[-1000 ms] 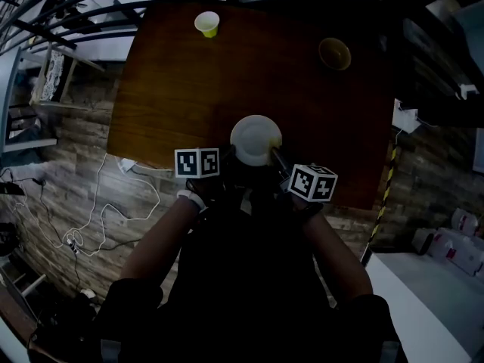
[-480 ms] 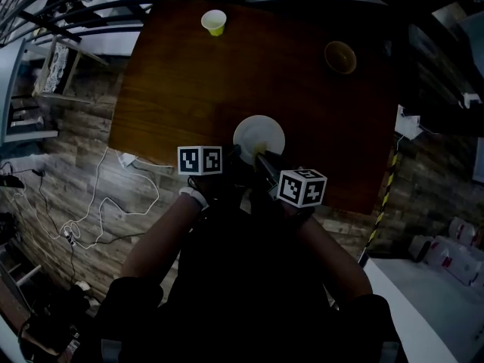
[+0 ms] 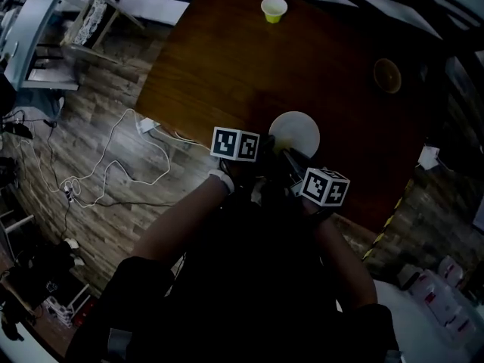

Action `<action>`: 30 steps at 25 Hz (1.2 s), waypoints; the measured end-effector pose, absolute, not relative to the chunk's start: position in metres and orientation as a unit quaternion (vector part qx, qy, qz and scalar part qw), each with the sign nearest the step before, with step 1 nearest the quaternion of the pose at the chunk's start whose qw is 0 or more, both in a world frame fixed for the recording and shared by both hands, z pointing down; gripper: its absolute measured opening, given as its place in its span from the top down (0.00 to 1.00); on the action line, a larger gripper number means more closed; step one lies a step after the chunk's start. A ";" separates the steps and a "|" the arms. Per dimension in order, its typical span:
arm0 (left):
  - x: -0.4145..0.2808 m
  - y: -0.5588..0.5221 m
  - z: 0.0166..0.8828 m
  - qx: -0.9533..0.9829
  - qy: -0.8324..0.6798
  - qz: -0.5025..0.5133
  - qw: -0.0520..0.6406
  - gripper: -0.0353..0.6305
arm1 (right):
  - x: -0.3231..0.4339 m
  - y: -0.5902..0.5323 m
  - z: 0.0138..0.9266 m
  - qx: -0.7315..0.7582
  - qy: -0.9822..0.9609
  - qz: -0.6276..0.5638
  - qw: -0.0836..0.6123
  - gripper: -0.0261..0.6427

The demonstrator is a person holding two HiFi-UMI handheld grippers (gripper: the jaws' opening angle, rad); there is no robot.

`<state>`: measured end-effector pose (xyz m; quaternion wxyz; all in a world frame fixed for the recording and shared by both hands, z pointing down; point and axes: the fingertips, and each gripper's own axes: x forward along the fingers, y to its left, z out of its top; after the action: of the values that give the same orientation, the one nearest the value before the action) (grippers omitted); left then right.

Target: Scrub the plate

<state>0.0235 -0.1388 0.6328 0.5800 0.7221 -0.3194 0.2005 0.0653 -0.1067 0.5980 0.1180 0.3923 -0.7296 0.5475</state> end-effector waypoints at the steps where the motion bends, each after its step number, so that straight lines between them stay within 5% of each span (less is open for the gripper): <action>1: 0.022 -0.138 0.633 0.722 -0.320 0.200 0.580 0.84 | 0.070 -0.105 0.598 0.398 -0.727 0.547 0.119 0.80; 19: -0.008 -0.149 0.607 0.733 -0.360 0.192 0.545 0.84 | 0.161 -0.109 0.572 0.502 -0.682 0.529 0.056 0.80; 25: -0.020 -0.168 0.553 0.781 -0.386 0.181 0.456 0.84 | 0.163 -0.125 0.524 0.494 -0.721 0.484 0.034 0.80; 30: -0.024 -0.179 0.483 0.847 -0.391 0.201 0.300 0.84 | 0.145 -0.135 0.474 0.474 -0.769 0.427 0.034 0.80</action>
<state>-0.0235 -0.1788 0.4833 0.3005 0.8466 -0.3907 0.2008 0.1450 -0.1346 0.4744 0.0337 0.4741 -0.7691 0.4273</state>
